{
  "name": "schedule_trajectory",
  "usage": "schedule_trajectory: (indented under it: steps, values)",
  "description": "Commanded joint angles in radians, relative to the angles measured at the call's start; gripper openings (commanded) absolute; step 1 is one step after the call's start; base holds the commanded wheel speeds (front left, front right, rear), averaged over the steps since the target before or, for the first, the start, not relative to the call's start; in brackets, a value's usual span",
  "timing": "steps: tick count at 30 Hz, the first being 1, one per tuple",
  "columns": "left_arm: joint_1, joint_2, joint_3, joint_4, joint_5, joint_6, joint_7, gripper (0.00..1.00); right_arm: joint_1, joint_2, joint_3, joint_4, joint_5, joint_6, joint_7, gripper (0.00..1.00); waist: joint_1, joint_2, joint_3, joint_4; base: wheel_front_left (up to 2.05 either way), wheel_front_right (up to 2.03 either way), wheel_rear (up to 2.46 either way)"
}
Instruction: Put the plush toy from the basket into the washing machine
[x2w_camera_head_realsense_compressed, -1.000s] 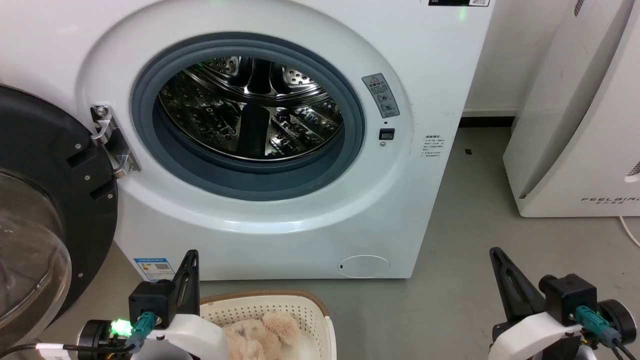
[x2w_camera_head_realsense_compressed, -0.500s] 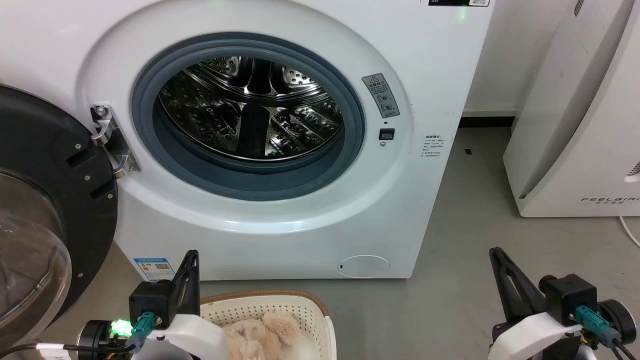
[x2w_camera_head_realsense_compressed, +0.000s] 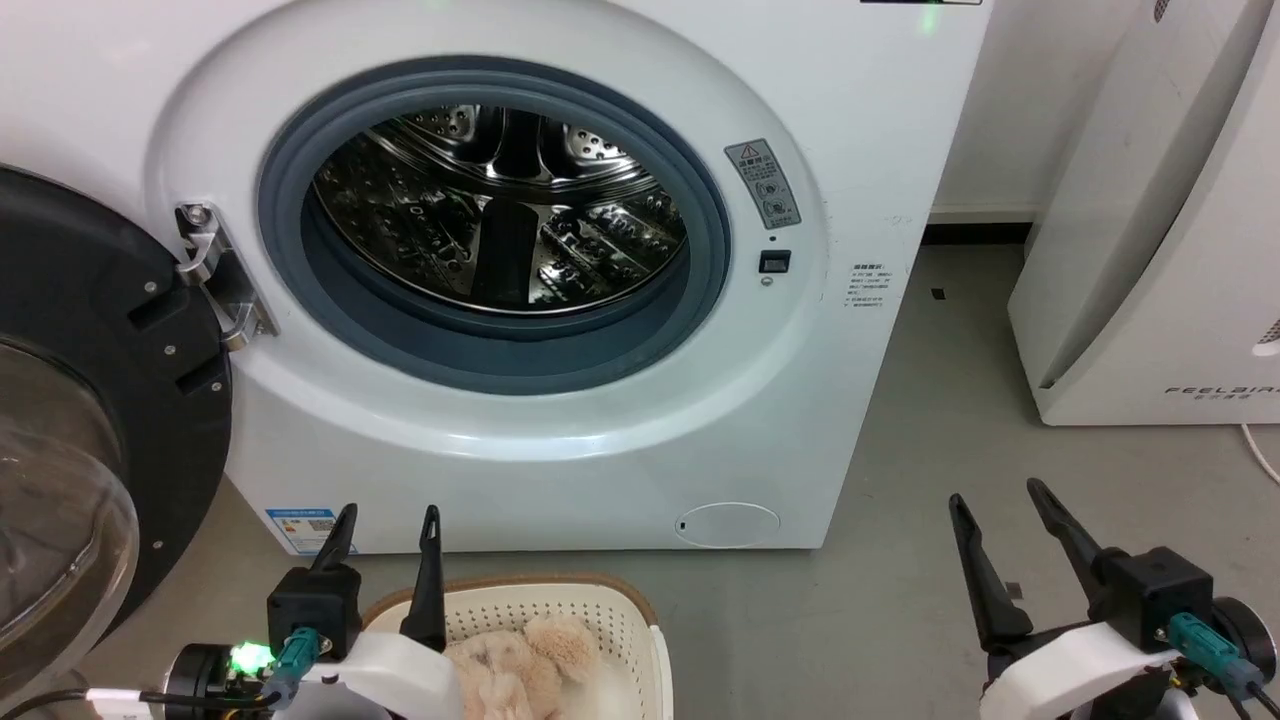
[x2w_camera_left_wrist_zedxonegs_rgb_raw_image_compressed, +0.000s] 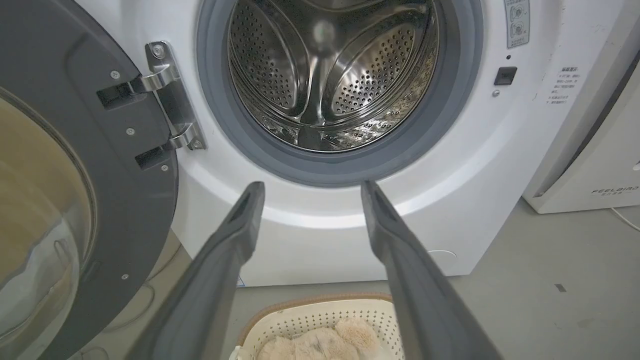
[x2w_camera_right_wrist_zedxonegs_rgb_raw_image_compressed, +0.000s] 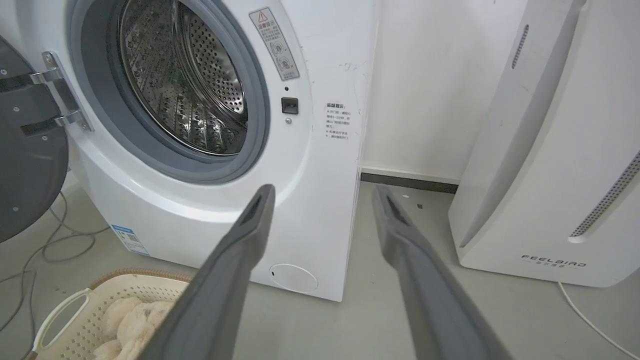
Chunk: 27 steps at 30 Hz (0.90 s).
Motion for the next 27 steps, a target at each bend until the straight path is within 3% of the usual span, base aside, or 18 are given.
schedule_trajectory:
  steps: [1,16,27]
  values:
    - [-0.02,0.0,-0.002,0.01,-0.005,0.007,-0.011,1.0,-0.004,0.0,-0.003,-0.01,0.019,0.0,-0.011,1.0,0.0,0.0,0.005,-0.001,0.0,0.0,0.0]
    - [-0.117,0.003,-0.008,0.151,-0.02,-0.007,-0.042,1.0,-0.047,0.0,-0.007,-0.041,0.078,0.0,-0.043,1.0,0.0,0.0,0.098,-0.021,0.0,0.0,0.0]
    - [-0.241,0.006,-0.015,0.365,-0.038,-0.023,-0.057,1.0,-0.093,0.0,-0.013,-0.073,0.116,0.0,-0.065,1.0,0.0,0.0,0.214,-0.034,0.0,0.0,0.0]
